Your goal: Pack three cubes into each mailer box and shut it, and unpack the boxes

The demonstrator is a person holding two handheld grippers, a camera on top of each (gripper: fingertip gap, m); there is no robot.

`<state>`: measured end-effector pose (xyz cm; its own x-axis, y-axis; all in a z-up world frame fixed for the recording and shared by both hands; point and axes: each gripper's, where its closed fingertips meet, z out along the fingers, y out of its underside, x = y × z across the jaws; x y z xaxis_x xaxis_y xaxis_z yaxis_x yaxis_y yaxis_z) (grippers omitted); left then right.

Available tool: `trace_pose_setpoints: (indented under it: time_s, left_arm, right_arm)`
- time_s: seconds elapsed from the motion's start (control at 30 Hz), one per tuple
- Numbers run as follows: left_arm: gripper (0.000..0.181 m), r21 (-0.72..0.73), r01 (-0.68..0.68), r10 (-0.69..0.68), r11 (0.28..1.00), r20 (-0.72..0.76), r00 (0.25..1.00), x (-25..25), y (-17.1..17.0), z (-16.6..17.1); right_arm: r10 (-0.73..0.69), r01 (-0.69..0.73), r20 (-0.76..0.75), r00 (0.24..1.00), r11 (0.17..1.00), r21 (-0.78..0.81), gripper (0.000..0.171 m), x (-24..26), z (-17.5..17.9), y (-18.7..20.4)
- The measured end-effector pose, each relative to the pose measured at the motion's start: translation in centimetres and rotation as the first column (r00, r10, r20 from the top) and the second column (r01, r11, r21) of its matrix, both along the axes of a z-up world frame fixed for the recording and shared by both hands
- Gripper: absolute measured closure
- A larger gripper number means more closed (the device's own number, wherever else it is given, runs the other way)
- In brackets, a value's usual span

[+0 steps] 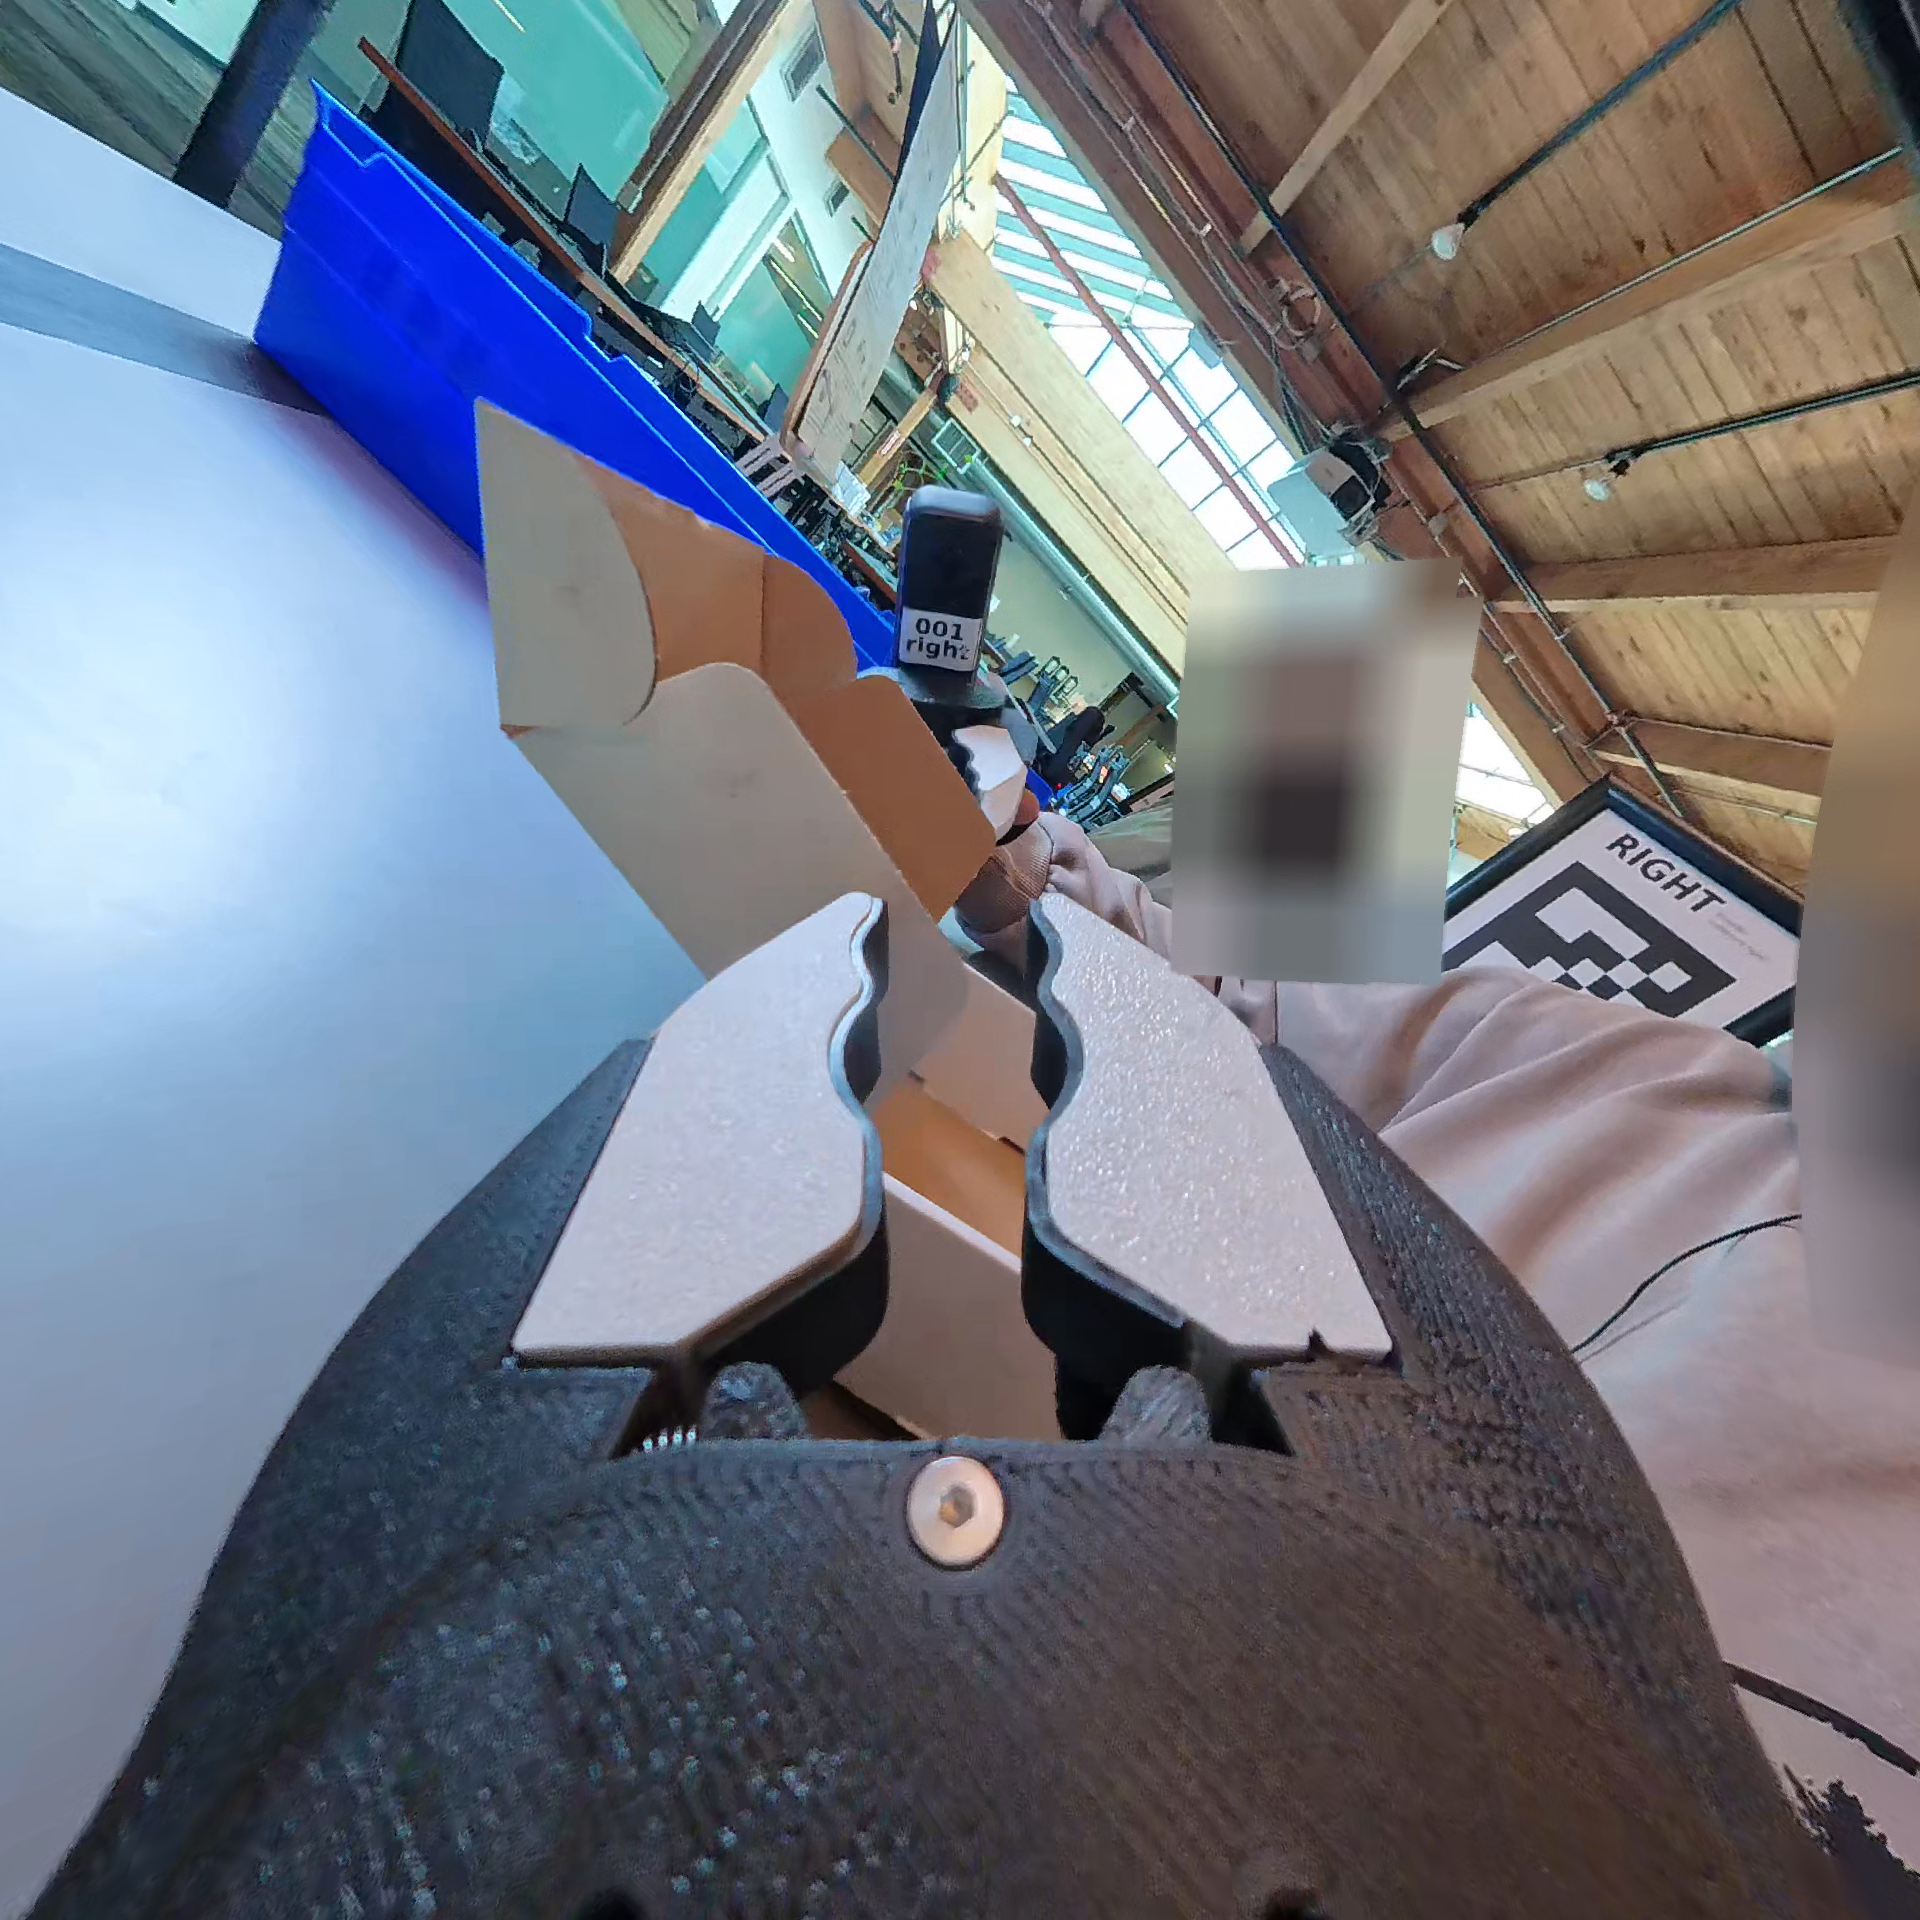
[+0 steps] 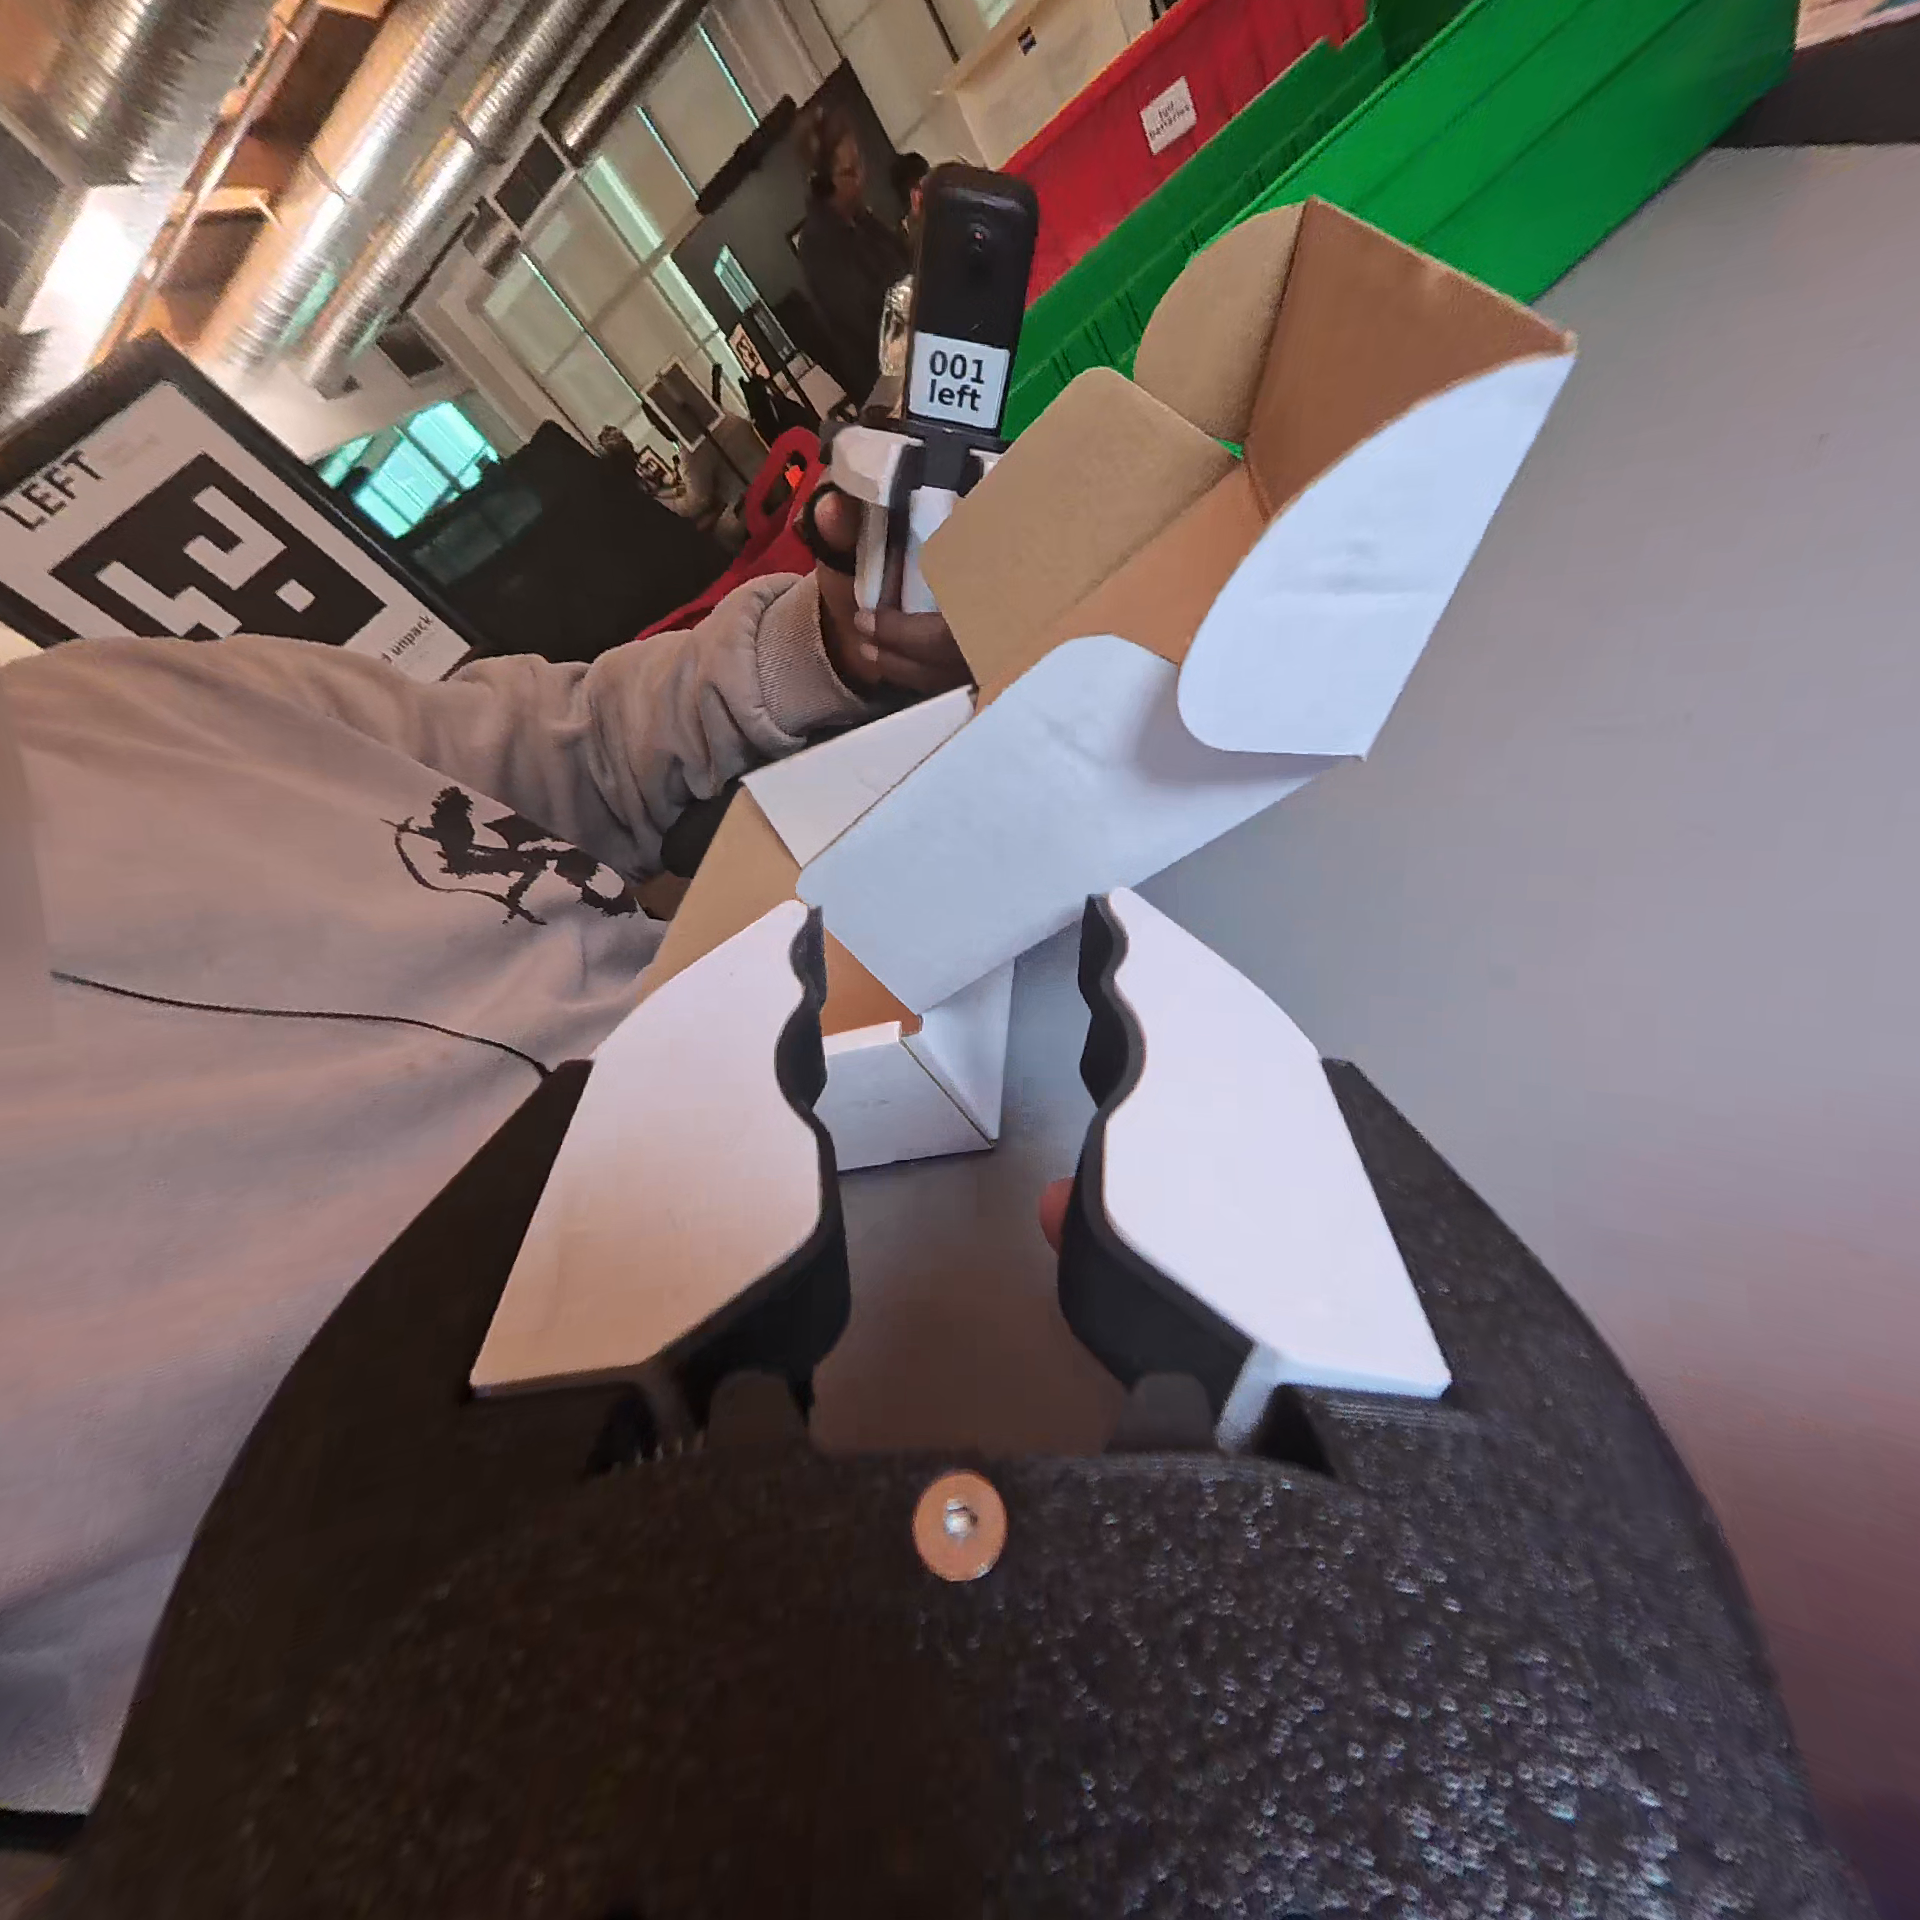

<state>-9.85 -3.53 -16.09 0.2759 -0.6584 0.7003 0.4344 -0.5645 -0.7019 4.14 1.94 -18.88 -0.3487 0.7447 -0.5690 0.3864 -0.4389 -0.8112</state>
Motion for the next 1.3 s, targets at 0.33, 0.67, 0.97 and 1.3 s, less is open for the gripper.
trace_pose_setpoints:
  time_s: [0.33,0.67,0.97,1.3]
  left_arm:
    - [0.151,-0.193,-0.128,0.118,0.973,-0.062,0.991,-2.6,2.4,-3.4]
    - [0.149,-0.032,0.045,-0.044,0.999,0.015,0.999,0.0,0.0,-0.4]
    - [0.157,0.226,0.182,-0.155,0.957,-0.134,0.979,1.9,-4.0,1.7]
    - [0.158,0.290,0.269,-0.199,0.919,-0.247,0.948,2.9,-6.1,1.1]
  right_arm:
    - [0.001,-0.003,-0.016,1.000,0.992,-0.128,0.130,-1.6,0.1,0.1]
    - [0.032,-0.032,-0.093,0.995,0.999,0.000,0.135,-1.5,1.2,-1.5]
    - [0.058,0.003,-0.124,0.991,0.896,0.444,0.141,-0.7,1.3,-4.5]
    - [0.125,-0.103,-0.021,0.992,0.894,0.436,0.120,1.7,0.9,-5.6]
